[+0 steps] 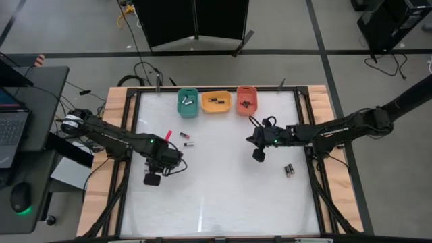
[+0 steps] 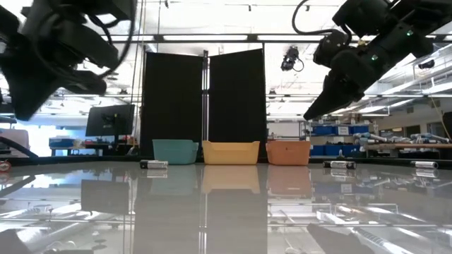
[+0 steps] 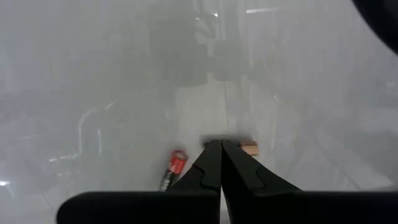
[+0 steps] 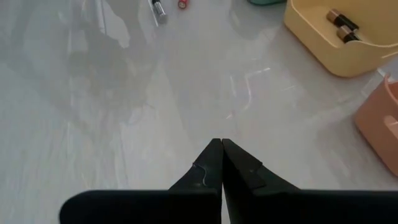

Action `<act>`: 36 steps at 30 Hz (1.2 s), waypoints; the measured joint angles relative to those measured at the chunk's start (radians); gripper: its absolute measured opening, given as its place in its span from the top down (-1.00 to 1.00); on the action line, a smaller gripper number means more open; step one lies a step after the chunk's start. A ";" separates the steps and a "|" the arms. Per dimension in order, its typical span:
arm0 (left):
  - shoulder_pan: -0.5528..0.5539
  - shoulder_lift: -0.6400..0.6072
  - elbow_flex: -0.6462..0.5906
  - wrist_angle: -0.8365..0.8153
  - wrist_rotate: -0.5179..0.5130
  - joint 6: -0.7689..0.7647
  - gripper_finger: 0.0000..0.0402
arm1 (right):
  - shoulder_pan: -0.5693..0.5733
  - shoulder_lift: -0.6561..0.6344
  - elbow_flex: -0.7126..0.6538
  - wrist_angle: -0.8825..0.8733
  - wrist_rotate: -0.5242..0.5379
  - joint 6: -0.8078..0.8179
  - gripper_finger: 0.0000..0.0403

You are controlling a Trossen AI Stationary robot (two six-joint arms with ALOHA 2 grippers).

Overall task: Sort batteries
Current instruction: Put the brown battery into the yellow bin

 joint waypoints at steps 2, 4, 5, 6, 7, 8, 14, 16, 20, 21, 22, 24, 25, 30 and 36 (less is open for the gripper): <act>-0.031 0.000 0.000 0.000 0.003 0.001 0.90 | 0.002 0.000 0.000 0.001 0.002 0.000 0.95; -0.060 0.000 0.000 0.000 0.002 -0.001 0.84 | 0.002 0.000 0.000 0.001 0.015 0.000 0.95; -0.071 0.000 -0.002 0.004 0.003 -0.009 0.80 | 0.002 0.000 0.000 0.001 0.021 0.000 0.95; -0.080 0.000 -0.007 0.008 0.003 -0.028 0.76 | 0.002 0.000 0.000 0.001 0.024 0.000 0.95; -0.085 0.000 -0.012 0.010 0.003 -0.055 0.71 | 0.002 0.000 0.000 0.002 0.025 0.000 0.95; -0.090 0.000 -0.020 0.013 0.004 -0.088 0.67 | 0.002 0.000 0.000 0.002 0.026 0.000 0.95; -0.110 0.000 -0.052 0.026 0.044 -0.317 0.35 | 0.002 0.000 0.000 0.005 0.026 0.000 0.95; -0.109 0.000 -0.059 0.059 0.071 -0.393 0.25 | 0.002 0.000 0.000 0.005 0.027 0.000 0.95; -0.109 0.000 -0.062 0.122 0.090 -0.556 0.13 | 0.002 0.000 0.000 0.005 0.026 0.006 0.95; -0.109 0.000 -0.062 0.132 0.089 -0.604 0.11 | 0.003 0.000 0.000 0.005 0.026 0.006 0.95; -0.107 0.000 -0.063 0.138 0.089 -0.657 0.11 | 0.004 0.000 0.000 0.006 0.026 0.006 0.95; -0.099 0.000 -0.070 0.156 0.090 -0.771 0.11 | 0.008 0.001 0.000 0.017 0.026 0.006 0.95; -0.095 0.000 -0.081 0.173 0.090 -0.828 0.11 | 0.010 0.001 0.000 0.019 0.026 0.006 0.95; -0.094 0.000 -0.138 0.198 0.056 -1.053 0.12 | 0.029 0.001 0.000 0.021 0.026 0.002 0.95; -0.094 0.000 -0.184 0.201 0.043 -1.128 0.12 | 0.049 0.001 0.000 0.028 0.026 -0.001 0.95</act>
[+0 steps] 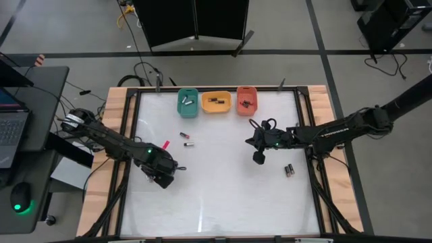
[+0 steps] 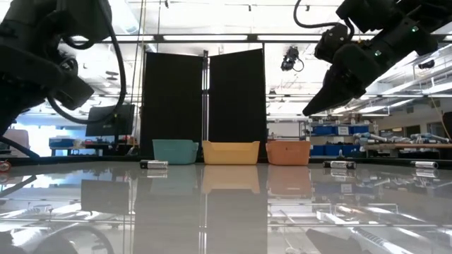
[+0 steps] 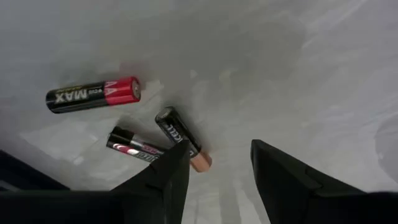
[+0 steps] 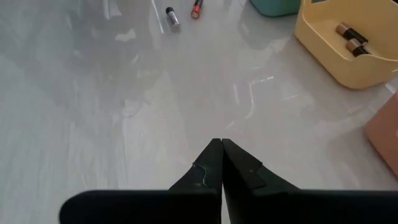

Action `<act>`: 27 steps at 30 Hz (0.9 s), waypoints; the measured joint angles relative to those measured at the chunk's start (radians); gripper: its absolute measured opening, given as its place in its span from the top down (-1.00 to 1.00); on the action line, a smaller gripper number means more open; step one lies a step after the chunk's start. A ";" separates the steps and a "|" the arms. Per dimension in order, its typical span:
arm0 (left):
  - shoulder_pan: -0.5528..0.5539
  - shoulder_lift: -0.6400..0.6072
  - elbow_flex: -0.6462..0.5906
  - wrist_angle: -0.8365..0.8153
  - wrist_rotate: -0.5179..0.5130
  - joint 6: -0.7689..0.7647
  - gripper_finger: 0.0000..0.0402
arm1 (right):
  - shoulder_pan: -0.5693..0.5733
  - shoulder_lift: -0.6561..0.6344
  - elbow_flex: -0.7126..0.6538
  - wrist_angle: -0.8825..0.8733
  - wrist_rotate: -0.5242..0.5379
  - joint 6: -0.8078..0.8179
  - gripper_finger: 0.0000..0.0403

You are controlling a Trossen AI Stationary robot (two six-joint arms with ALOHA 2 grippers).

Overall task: Sort batteries
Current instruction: Put the brown battery into the yellow bin

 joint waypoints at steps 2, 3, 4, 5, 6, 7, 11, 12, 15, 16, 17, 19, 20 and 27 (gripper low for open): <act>0.000 0.000 -0.011 0.008 -0.011 -0.002 0.12 | 0.005 0.000 0.000 0.000 0.008 -0.001 0.95; 0.000 0.000 -0.016 0.007 -0.015 -0.006 0.12 | 0.007 0.000 0.000 0.000 0.020 -0.001 0.95; 0.000 0.000 -0.022 0.013 -0.017 -0.014 0.12 | 0.009 0.000 0.000 0.000 0.024 -0.001 0.95; 0.000 0.000 -0.029 0.018 -0.017 -0.022 0.12 | 0.010 0.000 0.000 0.000 0.025 -0.001 0.95; 0.000 0.000 -0.037 0.022 -0.017 -0.027 0.12 | 0.012 0.000 0.000 0.000 0.026 -0.001 0.95; 0.000 0.000 -0.043 0.021 -0.016 -0.035 0.12 | 0.013 0.000 0.000 0.000 0.026 -0.001 0.95; -0.002 0.000 -0.063 0.031 -0.023 -0.047 0.12 | 0.014 0.000 0.000 0.000 0.026 -0.001 0.95; -0.002 0.000 -0.068 0.033 -0.026 -0.047 0.12 | 0.014 0.000 0.000 -0.001 0.026 -0.001 0.95; -0.002 0.000 -0.084 0.045 -0.029 -0.047 0.12 | 0.014 0.000 0.000 -0.001 0.027 -0.001 0.95; -0.002 0.000 -0.088 0.050 -0.029 -0.047 0.12 | 0.014 0.000 0.000 -0.001 0.027 -0.001 0.95; -0.002 0.000 -0.090 0.052 -0.029 -0.047 0.12 | 0.014 0.000 0.000 0.000 0.027 -0.001 0.95; -0.002 0.000 -0.091 0.059 -0.031 -0.047 0.12 | 0.014 0.000 0.000 0.000 0.027 -0.001 0.95; -0.002 0.000 -0.091 0.067 -0.032 -0.047 0.12 | 0.014 0.000 0.000 0.000 0.026 -0.001 0.95; -0.003 0.000 -0.091 0.119 -0.032 0.015 0.33 | 0.014 0.000 0.000 0.001 0.027 -0.001 0.94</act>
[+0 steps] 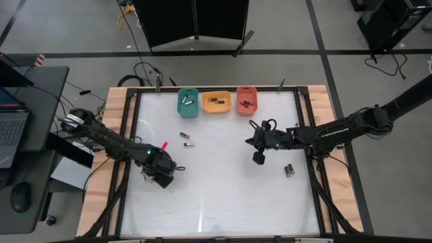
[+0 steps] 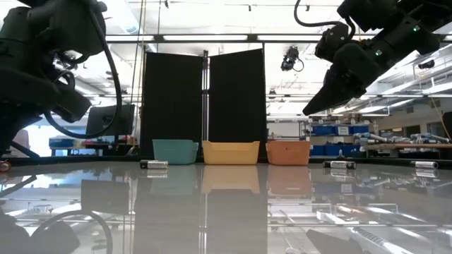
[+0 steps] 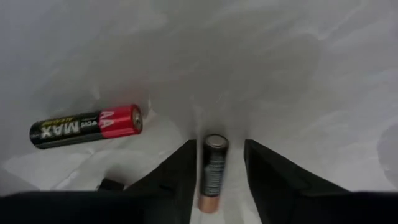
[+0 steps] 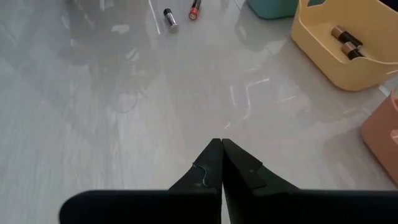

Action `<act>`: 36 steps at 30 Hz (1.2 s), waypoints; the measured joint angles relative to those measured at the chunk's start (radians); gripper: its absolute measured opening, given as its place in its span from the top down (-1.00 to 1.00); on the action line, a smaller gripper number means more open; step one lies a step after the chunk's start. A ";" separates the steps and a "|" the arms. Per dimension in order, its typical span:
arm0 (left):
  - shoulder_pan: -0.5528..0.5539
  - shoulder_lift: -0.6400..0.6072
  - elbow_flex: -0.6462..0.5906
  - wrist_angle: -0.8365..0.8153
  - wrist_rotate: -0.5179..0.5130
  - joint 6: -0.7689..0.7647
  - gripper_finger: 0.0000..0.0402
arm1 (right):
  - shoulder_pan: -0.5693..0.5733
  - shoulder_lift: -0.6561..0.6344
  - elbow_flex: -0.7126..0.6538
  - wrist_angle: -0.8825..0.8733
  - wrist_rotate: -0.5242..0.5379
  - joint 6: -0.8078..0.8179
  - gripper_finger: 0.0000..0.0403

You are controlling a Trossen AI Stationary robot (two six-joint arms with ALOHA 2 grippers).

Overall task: Sort batteries
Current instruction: Put the brown battery into the yellow bin

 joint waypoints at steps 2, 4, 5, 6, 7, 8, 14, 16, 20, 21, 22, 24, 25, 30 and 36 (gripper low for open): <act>-0.004 0.000 0.000 0.006 0.000 0.015 0.43 | 0.000 0.000 0.000 -0.001 0.000 0.000 0.94; -0.014 0.000 0.000 0.008 0.000 0.024 0.53 | 0.000 0.000 0.000 -0.001 0.000 0.000 0.94; -0.020 0.000 0.000 0.008 0.000 0.027 0.59 | 0.000 0.000 0.000 -0.001 0.000 0.000 0.94; -0.026 0.000 0.000 0.009 0.000 0.028 0.64 | 0.000 0.000 0.000 -0.001 0.000 0.000 0.94; -0.030 0.000 0.000 0.011 -0.002 0.029 0.68 | 0.000 0.000 0.000 -0.001 0.000 0.000 0.94; -0.034 0.000 0.000 0.013 -0.005 0.030 0.72 | 0.000 0.000 0.000 -0.001 0.000 0.000 0.94; -0.039 0.000 0.011 0.039 -0.011 0.072 0.78 | 0.000 0.000 0.000 -0.002 0.000 -0.011 0.94; -0.031 0.000 0.028 0.040 -0.016 0.108 0.78 | 0.000 0.000 0.000 -0.001 0.000 -0.011 0.94; 0.014 0.000 0.089 0.041 -0.059 0.203 0.78 | 0.000 0.000 0.000 -0.002 0.000 -0.011 0.94; 0.033 0.000 0.109 0.041 -0.078 0.235 0.78 | 0.000 0.000 0.000 -0.001 0.000 -0.011 0.94; 0.059 0.000 0.130 0.041 -0.100 0.276 0.78 | 0.000 0.000 0.000 -0.001 0.000 -0.011 0.94; 0.121 0.000 0.172 0.042 -0.149 0.379 0.78 | 0.000 0.000 0.000 0.003 0.000 -0.014 0.94; 0.159 0.000 0.192 0.043 -0.171 0.434 0.78 | 0.000 0.000 0.000 0.007 0.000 -0.016 0.94; 0.391 0.000 0.292 0.079 -0.241 0.752 0.78 | 0.000 0.000 0.000 0.013 0.000 -0.025 0.94; 0.677 0.100 0.455 0.111 -0.242 1.125 0.79 | 0.000 0.000 0.000 0.018 0.000 -0.038 0.94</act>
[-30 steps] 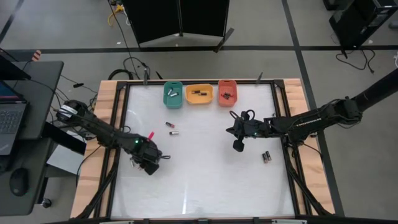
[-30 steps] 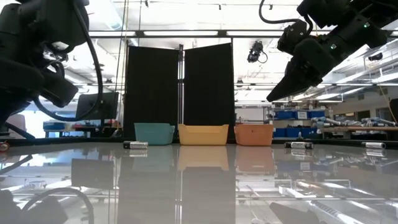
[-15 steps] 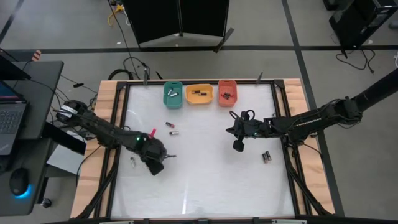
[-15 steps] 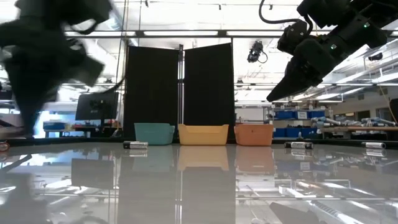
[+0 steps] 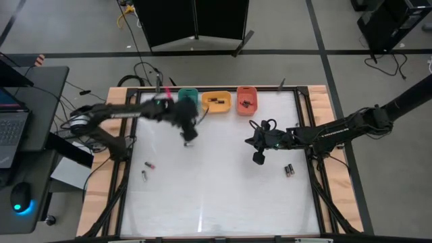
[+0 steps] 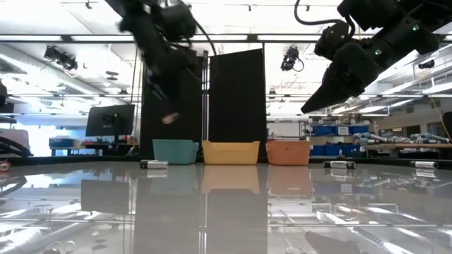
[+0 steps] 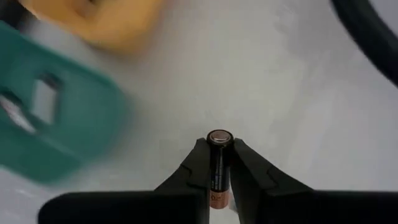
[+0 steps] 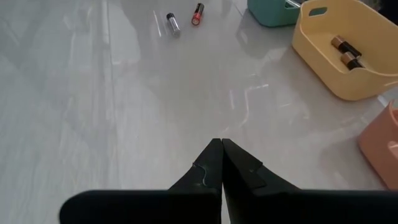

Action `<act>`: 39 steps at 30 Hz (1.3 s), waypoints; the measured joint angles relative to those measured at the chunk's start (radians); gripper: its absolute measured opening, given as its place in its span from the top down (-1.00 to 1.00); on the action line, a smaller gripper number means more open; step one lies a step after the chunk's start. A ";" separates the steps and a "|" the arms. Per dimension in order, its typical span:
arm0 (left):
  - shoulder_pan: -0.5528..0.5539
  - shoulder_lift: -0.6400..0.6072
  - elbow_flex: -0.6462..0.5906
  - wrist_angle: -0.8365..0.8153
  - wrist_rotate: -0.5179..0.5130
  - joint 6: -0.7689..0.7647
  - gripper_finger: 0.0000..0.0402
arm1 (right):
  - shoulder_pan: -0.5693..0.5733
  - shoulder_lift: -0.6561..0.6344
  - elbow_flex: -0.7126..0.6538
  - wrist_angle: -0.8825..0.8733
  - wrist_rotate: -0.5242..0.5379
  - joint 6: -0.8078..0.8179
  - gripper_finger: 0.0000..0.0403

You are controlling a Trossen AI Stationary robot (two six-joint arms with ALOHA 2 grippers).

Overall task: Sort batteries
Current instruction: Put the brown battery into the yellow bin, then put the silver battery into the green bin

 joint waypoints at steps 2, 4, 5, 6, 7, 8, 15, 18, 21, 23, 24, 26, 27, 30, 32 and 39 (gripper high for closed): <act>0.059 0.079 0.080 0.004 0.001 0.097 0.79 | 0.000 0.000 0.000 0.006 0.000 -0.006 0.94; 0.103 0.172 0.174 0.003 0.030 0.175 0.79 | -0.002 0.000 0.000 0.016 0.000 -0.007 0.94; 0.120 0.220 0.224 0.003 0.045 0.209 0.79 | -0.002 0.000 0.000 0.017 0.000 -0.007 0.94; 0.137 0.268 0.276 0.001 0.062 0.238 0.79 | -0.002 0.000 0.000 0.018 0.000 -0.007 0.94; 0.150 0.318 0.331 -0.001 0.082 0.264 0.79 | -0.002 0.000 0.000 0.018 0.000 -0.009 0.94; 0.161 0.364 0.386 -0.007 0.101 0.288 0.79 | -0.003 0.000 0.000 0.018 0.000 -0.010 0.94; 0.204 0.659 0.747 -0.205 0.132 0.414 0.79 | -0.003 0.000 0.000 0.018 0.000 -0.015 0.94; 0.210 0.739 0.832 -0.270 0.122 0.457 0.79 | -0.003 0.000 0.000 0.018 0.000 -0.015 0.94; 0.215 0.782 0.859 -0.271 0.113 0.470 0.79 | -0.003 0.000 0.000 0.018 0.000 -0.015 0.94; 0.215 0.798 0.861 -0.274 0.113 0.471 0.79 | -0.003 0.000 0.000 0.018 0.000 -0.015 0.94; 0.216 0.801 0.861 -0.276 0.113 0.471 0.79 | -0.003 0.000 0.000 0.018 0.000 -0.015 0.94; 0.216 0.802 0.855 -0.273 0.113 0.467 0.79 | -0.003 0.000 0.000 0.017 0.000 -0.015 0.94; 0.216 0.802 0.854 -0.278 0.113 0.462 0.79 | -0.003 0.000 0.000 0.018 0.000 -0.015 0.94; 0.216 0.802 0.854 -0.277 0.113 0.442 0.77 | -0.003 0.000 0.000 0.017 0.000 -0.015 0.94; 0.216 0.802 0.856 -0.281 0.113 0.439 0.73 | -0.003 0.000 0.000 0.018 0.000 -0.008 0.94; 0.215 0.800 0.863 -0.284 0.112 0.439 0.52 | -0.004 0.000 0.000 0.018 -0.002 0.028 0.85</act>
